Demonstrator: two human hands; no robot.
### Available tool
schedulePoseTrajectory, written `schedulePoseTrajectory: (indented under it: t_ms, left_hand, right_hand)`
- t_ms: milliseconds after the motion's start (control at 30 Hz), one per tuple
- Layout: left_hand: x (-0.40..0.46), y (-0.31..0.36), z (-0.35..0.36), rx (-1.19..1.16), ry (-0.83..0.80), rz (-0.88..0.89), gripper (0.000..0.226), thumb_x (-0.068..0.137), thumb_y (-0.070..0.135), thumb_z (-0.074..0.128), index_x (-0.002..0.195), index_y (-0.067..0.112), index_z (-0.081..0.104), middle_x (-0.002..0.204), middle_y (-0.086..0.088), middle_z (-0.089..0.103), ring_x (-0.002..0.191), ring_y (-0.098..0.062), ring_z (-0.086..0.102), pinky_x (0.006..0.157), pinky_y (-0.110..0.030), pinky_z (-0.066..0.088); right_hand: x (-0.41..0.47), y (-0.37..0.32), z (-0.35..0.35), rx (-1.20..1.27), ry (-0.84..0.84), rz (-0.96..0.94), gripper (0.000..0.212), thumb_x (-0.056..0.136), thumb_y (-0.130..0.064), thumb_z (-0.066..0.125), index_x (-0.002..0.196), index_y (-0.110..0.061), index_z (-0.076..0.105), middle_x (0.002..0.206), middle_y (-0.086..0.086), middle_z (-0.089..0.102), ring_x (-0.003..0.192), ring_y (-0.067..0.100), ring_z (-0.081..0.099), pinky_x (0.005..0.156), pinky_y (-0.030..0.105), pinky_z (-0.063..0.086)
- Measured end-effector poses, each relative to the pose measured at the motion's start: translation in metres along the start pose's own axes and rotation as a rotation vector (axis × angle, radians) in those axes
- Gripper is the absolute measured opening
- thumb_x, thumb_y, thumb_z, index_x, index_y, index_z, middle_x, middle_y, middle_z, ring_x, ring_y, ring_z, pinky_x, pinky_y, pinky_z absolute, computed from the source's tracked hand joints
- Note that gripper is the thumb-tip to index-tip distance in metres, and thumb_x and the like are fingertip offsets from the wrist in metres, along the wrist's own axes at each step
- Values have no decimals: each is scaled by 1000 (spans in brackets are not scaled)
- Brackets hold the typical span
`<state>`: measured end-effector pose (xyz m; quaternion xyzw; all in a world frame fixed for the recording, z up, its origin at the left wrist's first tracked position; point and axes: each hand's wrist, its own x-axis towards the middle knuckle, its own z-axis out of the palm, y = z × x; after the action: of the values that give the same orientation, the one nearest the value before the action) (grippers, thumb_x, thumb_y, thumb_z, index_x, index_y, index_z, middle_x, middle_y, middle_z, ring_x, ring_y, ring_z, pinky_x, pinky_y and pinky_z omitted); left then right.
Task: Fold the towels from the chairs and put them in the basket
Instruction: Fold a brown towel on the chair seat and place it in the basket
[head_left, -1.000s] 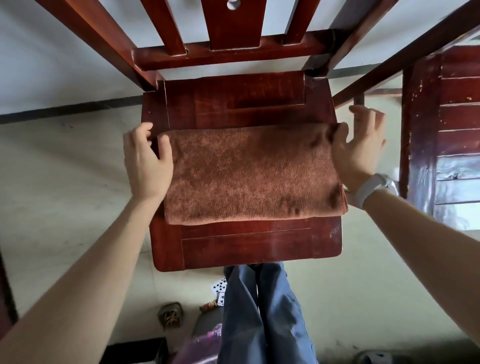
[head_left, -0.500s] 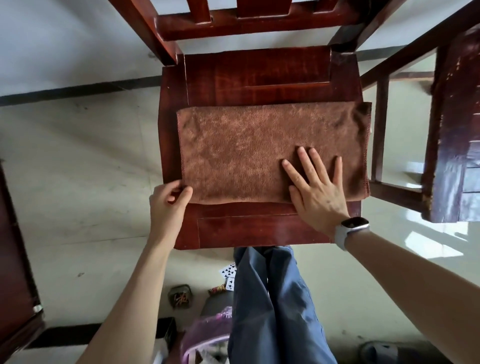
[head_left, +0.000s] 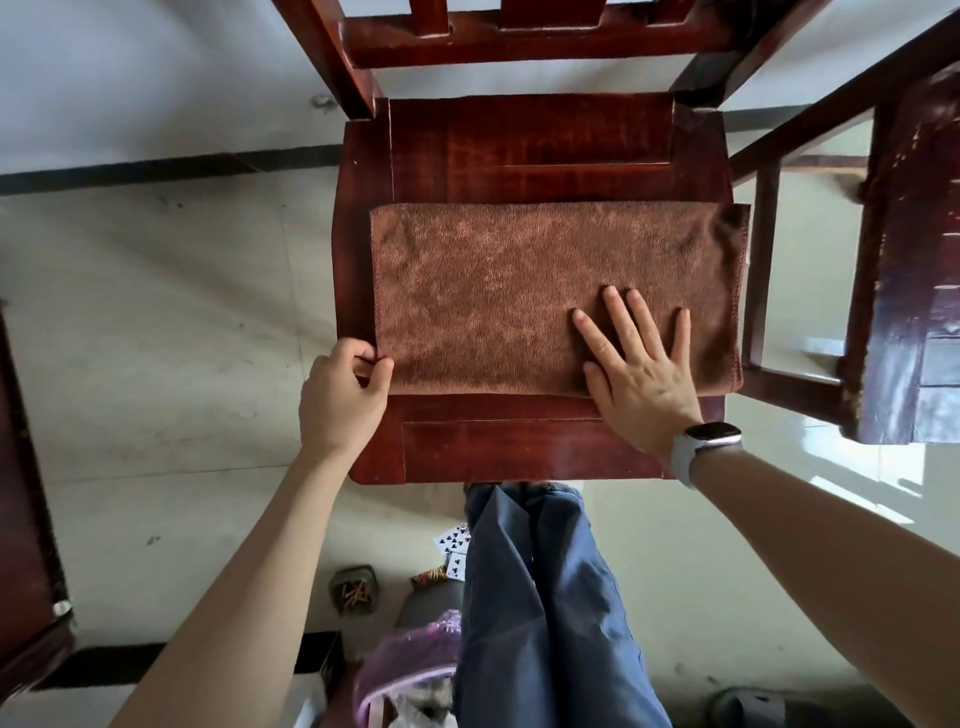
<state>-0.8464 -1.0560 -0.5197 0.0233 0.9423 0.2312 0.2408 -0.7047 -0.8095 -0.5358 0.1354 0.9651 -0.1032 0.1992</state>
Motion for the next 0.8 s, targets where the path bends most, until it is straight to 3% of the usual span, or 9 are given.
schedulePoseTrajectory:
  t_ms: [100,167,267,367,467,533,667,800]
  left_hand:
    - [0,3,0,18,-9,-61,24,84,24,62,102,9,57,92,-10,67,92,-33,58,82,-45,47]
    - [-4,8,0,87,41,-45,29,84,19,61,110,9,55,101,-13,64,99,-35,55,86,-45,45]
    - [-17,23,8,226,236,254,33,86,11,52,119,8,53,118,-17,55,113,-34,49,91,-43,40]
    - [-27,42,34,320,113,529,40,92,20,42,131,12,47,140,-16,43,132,-34,36,106,-48,30]
    - [-25,46,58,426,-52,465,53,91,38,36,142,23,32,153,-13,22,141,-36,13,109,-60,11]
    - [-22,35,67,477,-69,414,61,89,52,32,144,28,24,155,-12,14,142,-36,6,109,-62,4]
    - [-15,15,73,542,-15,442,71,82,66,31,144,34,19,156,-8,14,142,-36,2,105,-67,-1]
    - [-16,18,73,539,-13,430,72,81,65,33,144,33,19,156,-8,13,142,-36,1,105,-69,1]
  right_hand:
    - [-1,2,-1,-3,3,-31,53,92,-37,30,144,-28,25,154,11,20,142,30,17,107,67,12]
    - [-4,3,-3,8,35,-51,53,93,-30,39,144,-24,27,153,14,20,142,32,16,107,67,12]
    - [-9,-3,-10,42,142,-87,51,88,-18,44,139,-14,38,149,19,27,139,35,24,107,65,11]
    - [-6,-29,-7,16,223,-161,48,85,-15,43,132,-9,48,143,18,40,133,34,36,105,63,15]
    - [3,-43,3,57,191,-70,48,88,-18,46,136,-12,43,146,16,36,136,31,33,108,60,16]
    - [3,-32,13,28,168,-53,50,91,-29,42,140,-22,36,149,11,32,138,28,29,110,57,14]
    - [-9,14,30,-76,178,-60,54,91,-44,36,142,-32,28,150,5,32,139,25,28,110,55,14]
    - [-26,54,31,-50,190,60,54,91,-44,35,142,-30,28,150,7,30,140,24,21,110,56,16]
